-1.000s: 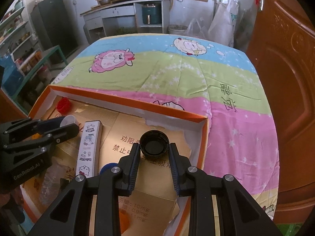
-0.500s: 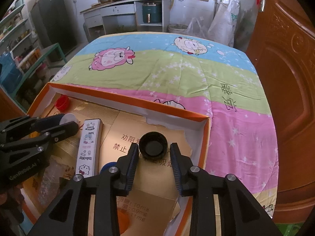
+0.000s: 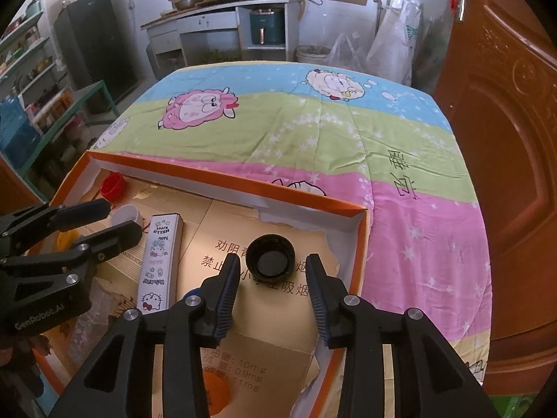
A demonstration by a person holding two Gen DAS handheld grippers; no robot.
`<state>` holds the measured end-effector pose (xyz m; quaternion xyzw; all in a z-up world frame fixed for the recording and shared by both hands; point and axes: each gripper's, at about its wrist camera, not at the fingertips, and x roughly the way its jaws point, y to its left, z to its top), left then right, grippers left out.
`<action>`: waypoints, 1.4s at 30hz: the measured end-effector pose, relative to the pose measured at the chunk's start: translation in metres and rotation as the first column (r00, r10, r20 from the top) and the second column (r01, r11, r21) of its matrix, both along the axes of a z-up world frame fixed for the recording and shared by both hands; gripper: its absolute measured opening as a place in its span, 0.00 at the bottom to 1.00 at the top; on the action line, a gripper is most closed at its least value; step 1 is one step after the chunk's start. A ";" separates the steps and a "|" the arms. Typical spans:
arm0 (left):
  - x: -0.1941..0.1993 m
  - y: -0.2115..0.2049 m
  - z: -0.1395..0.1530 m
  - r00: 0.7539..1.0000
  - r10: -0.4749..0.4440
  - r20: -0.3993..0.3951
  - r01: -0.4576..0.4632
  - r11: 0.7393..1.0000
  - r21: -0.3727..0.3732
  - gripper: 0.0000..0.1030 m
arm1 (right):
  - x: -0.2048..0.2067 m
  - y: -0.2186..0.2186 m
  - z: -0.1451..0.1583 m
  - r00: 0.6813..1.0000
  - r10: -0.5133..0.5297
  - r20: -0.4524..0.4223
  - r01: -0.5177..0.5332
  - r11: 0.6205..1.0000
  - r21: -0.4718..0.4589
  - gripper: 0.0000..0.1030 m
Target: Organize rigid objects
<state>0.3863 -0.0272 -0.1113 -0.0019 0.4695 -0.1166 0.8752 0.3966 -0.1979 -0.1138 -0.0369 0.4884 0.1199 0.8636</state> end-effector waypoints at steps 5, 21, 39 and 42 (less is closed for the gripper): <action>-0.003 0.001 0.003 1.000 0.003 0.007 -0.003 1.000 -0.001 0.51 | -0.004 -0.003 0.003 1.000 -0.017 0.012 0.017 1.000 0.017 0.46; -0.035 0.001 0.034 0.996 0.037 0.082 -0.037 0.999 -0.001 0.51 | -0.047 -0.006 0.033 0.989 -0.091 0.113 0.085 0.995 0.058 0.68; -0.155 0.011 0.097 0.918 0.200 0.342 -0.214 0.977 0.005 0.51 | -0.159 0.004 0.091 0.940 -0.163 0.300 0.161 0.986 0.031 0.71; -0.174 0.013 0.103 0.910 0.219 0.351 -0.229 0.973 -0.014 0.51 | -0.187 0.005 0.103 0.925 -0.185 0.331 0.183 0.982 0.037 0.71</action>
